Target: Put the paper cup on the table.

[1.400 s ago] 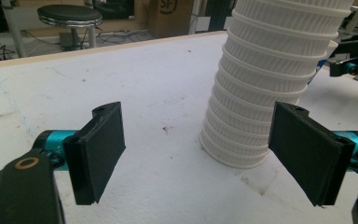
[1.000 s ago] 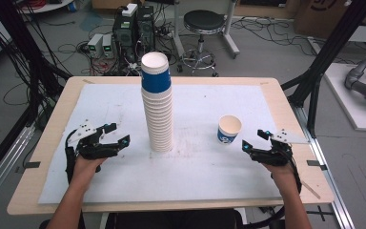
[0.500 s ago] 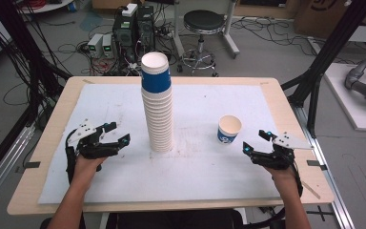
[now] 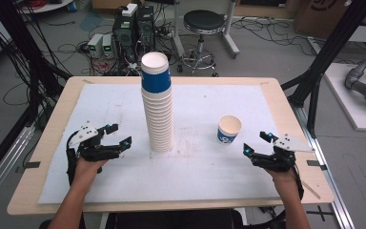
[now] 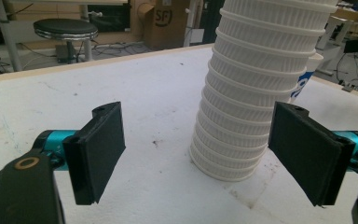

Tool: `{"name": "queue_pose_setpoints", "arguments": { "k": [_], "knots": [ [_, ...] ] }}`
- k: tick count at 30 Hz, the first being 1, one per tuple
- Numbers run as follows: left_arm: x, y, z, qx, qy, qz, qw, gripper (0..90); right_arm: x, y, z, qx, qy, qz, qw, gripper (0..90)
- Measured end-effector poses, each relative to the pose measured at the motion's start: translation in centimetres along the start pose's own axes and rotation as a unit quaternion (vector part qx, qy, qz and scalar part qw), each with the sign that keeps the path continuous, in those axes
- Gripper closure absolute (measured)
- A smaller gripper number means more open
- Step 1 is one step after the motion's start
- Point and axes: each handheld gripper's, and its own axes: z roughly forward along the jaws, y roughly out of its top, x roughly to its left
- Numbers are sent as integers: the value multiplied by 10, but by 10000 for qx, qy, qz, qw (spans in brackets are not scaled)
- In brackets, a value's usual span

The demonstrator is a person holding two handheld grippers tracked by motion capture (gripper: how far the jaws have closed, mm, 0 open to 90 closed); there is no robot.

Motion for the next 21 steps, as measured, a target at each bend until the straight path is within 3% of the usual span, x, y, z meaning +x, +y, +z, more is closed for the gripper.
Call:
{"name": "queue_pose_setpoints", "arguments": {
  "k": [14, 21],
  "knots": [
    [2, -1, -2, -8, 58, -13, 10000, 184, -1, 0, 1, 15, 5, 17, 10000, 194],
    [4, -2, -1, 7, 90, -42, 10000, 184, 0, 1, 4, -27, 180, -39, 9998, 194]
  ]
}}
